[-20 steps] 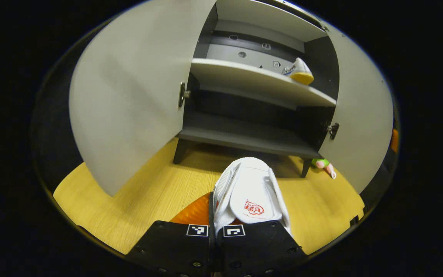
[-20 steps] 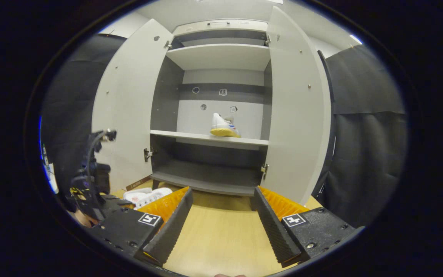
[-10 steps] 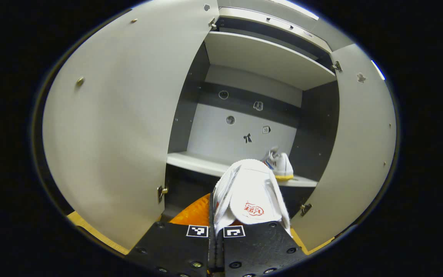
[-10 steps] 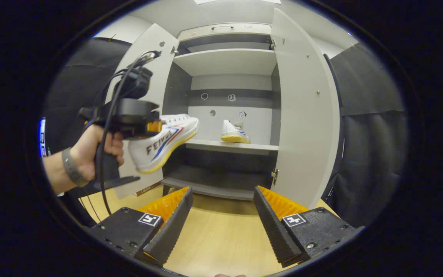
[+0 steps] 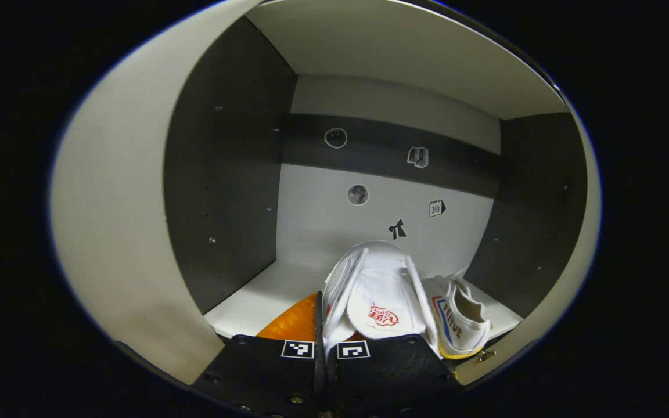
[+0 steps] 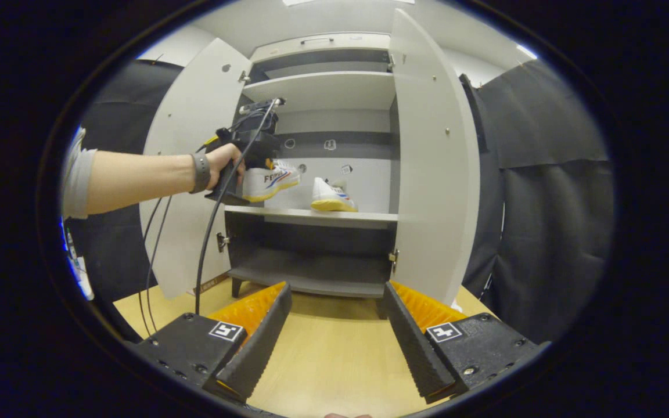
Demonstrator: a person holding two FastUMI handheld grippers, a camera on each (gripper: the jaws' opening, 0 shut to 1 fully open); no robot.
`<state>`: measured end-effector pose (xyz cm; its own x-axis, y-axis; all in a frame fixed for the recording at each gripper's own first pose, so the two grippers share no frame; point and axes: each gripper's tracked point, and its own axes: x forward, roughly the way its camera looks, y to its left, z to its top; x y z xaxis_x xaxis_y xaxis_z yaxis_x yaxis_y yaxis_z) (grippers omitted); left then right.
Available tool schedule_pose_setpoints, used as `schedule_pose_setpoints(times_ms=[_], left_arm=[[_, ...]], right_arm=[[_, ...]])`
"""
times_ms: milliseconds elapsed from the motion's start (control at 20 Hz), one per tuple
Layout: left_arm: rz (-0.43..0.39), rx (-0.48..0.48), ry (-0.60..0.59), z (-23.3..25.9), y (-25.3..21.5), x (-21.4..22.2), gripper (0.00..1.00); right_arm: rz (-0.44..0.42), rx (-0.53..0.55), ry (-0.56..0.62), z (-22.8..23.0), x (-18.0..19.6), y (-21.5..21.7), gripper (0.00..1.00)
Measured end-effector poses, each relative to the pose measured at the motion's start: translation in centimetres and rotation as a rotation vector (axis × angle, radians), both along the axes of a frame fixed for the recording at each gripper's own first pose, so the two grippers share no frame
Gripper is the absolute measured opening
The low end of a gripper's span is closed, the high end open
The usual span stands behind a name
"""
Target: Grab one shoe with the right hand and put it into the shoe cabinet, grab the other shoe with the left hand and put it into the shoe cabinet; then close the right door with the right hand and the left door with the left hand.
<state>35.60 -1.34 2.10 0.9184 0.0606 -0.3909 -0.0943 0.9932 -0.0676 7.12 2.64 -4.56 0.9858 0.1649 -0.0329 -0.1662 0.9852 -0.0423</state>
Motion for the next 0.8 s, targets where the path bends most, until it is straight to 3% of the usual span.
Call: schedule_pose_setpoints(times_ms=[300, 600, 800], left_arm=[[0.025, 0.027, 0.159, -3.9, 0.5, 4.8, 0.0], [0.016, 0.04, 0.284, -5.8, 0.7, 5.0, 0.0], [-0.013, 0.008, 0.311, -6.3, 0.0, 5.0, 0.14]], right_arm=[[-0.062, 0.014, 0.023, -0.5, 0.5, -2.4, 0.99], [-0.091, 0.027, 0.04, -0.9, 1.1, -3.6, 0.99], [-0.079, 0.024, 0.055, -1.3, 1.2, -3.4, 0.99]])
